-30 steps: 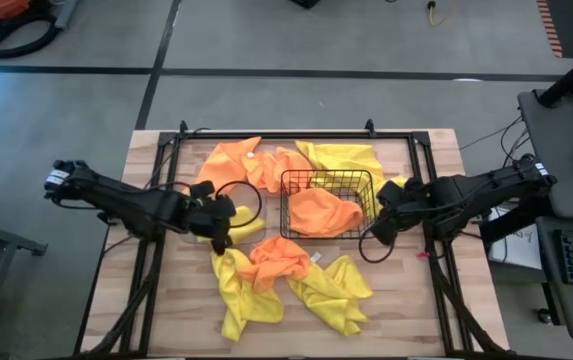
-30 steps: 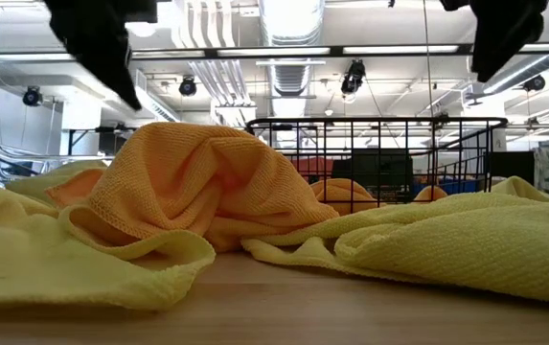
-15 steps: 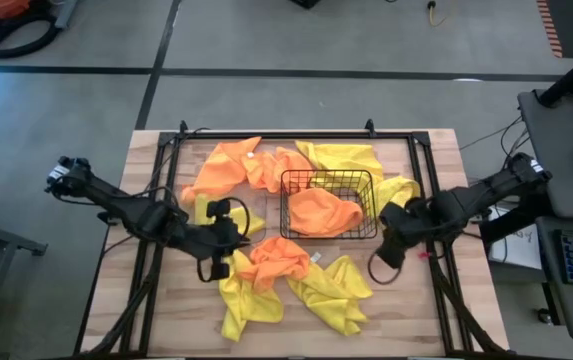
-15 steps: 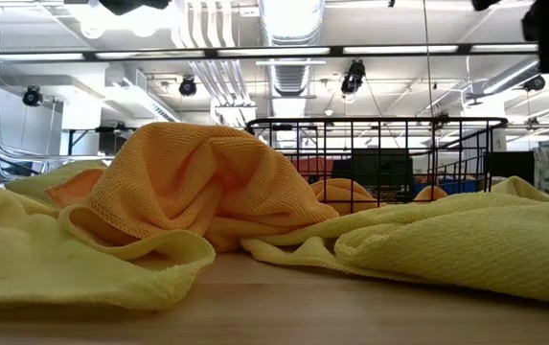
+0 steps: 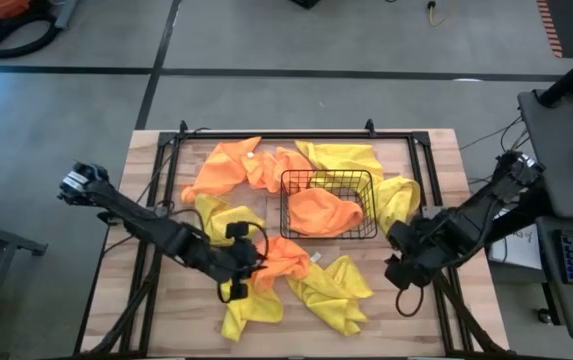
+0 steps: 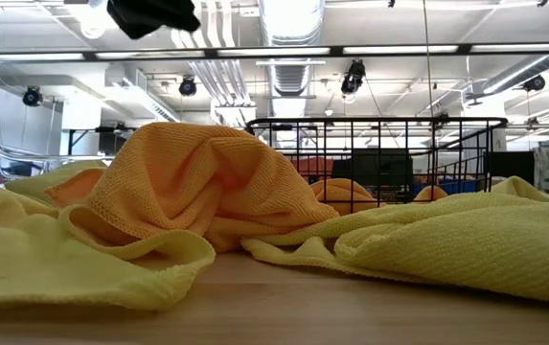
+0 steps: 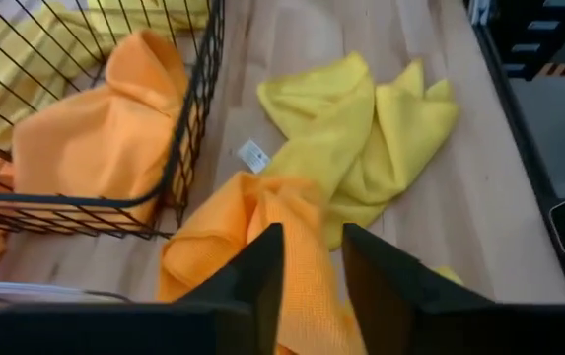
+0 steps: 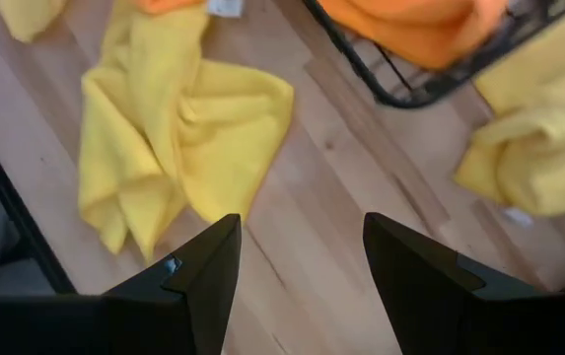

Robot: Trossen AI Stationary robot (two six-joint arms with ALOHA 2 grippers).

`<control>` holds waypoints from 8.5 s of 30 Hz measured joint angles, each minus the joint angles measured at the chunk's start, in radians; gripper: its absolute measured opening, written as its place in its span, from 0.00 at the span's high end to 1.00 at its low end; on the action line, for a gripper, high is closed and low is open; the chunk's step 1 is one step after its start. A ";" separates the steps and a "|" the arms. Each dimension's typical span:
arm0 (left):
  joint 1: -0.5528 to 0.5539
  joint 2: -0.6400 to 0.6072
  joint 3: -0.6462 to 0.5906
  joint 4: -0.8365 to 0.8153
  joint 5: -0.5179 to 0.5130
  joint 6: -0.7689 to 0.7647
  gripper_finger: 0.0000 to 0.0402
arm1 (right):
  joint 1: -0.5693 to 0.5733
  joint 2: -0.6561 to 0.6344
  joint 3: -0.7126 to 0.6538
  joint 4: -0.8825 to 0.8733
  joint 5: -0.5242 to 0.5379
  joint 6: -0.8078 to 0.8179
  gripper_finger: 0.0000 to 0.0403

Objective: Sort microfiber towel by color & place in baskets
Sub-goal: Put the orange towel into the black wire basket, then put the yellow towel into the transparent bin

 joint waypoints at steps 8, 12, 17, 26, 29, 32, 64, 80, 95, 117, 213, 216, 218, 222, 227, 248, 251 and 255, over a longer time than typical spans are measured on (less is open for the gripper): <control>0.000 0.144 0.000 0.065 -0.019 0.014 0.47 | 0.007 0.038 0.000 0.030 0.039 -0.057 0.48; 0.000 0.207 0.000 0.078 -0.019 -0.003 0.39 | 0.007 0.046 0.000 0.032 0.039 -0.060 0.48; 0.003 0.245 0.000 0.074 -0.020 -0.016 0.39 | 0.007 0.048 0.000 0.038 0.039 -0.060 0.48; 0.007 0.278 0.000 0.055 -0.061 -0.060 0.52 | 0.007 0.048 -0.001 0.057 0.060 -0.070 0.48; 0.008 0.286 0.000 0.050 -0.061 -0.064 0.60 | 0.007 0.048 -0.001 0.058 0.064 -0.077 0.48; 0.009 0.286 0.000 0.051 -0.061 -0.064 0.70 | 0.007 0.048 -0.001 0.064 0.074 -0.090 0.48; 0.015 0.002 0.411 -0.046 0.021 0.447 1.00 | 0.006 0.048 -0.002 0.285 0.273 -0.481 0.48; 0.252 0.054 0.642 -0.016 0.057 0.719 1.00 | 0.008 0.044 -0.002 0.281 0.271 -0.524 0.48; 0.516 0.131 0.706 0.156 0.239 0.693 1.00 | 0.008 0.043 -0.003 0.275 0.274 -0.550 0.48; 0.552 0.268 0.507 0.348 0.331 0.568 1.00 | 0.009 0.043 -0.024 0.286 0.303 -0.555 0.48; 0.586 0.347 0.124 0.313 0.320 0.152 0.75 | -0.012 0.043 -0.082 0.338 0.432 -0.418 0.48; 0.585 0.347 0.146 0.308 0.320 0.152 0.67 | -0.011 0.043 -0.082 0.338 0.430 -0.409 0.48; 0.584 0.347 0.161 0.286 0.321 0.152 0.61 | -0.011 0.043 -0.082 0.338 0.429 -0.406 0.48; 0.584 0.347 0.195 0.225 0.323 0.152 0.49 | -0.011 0.043 -0.082 0.338 0.429 -0.407 0.48; 0.583 0.341 0.246 0.164 0.324 0.164 0.36 | -0.016 0.042 -0.082 0.337 0.429 -0.386 0.48; 0.344 -0.075 0.039 0.277 0.199 0.259 0.46 | -0.458 0.005 -0.082 0.034 0.240 -0.332 0.48; 0.298 -0.132 -0.004 0.287 0.128 0.247 0.46 | -0.523 -0.033 -0.082 0.006 0.189 -0.357 0.48; 0.244 -0.190 -0.036 0.287 0.050 0.240 0.46 | -0.616 -0.080 -0.082 -0.036 0.125 -0.351 0.48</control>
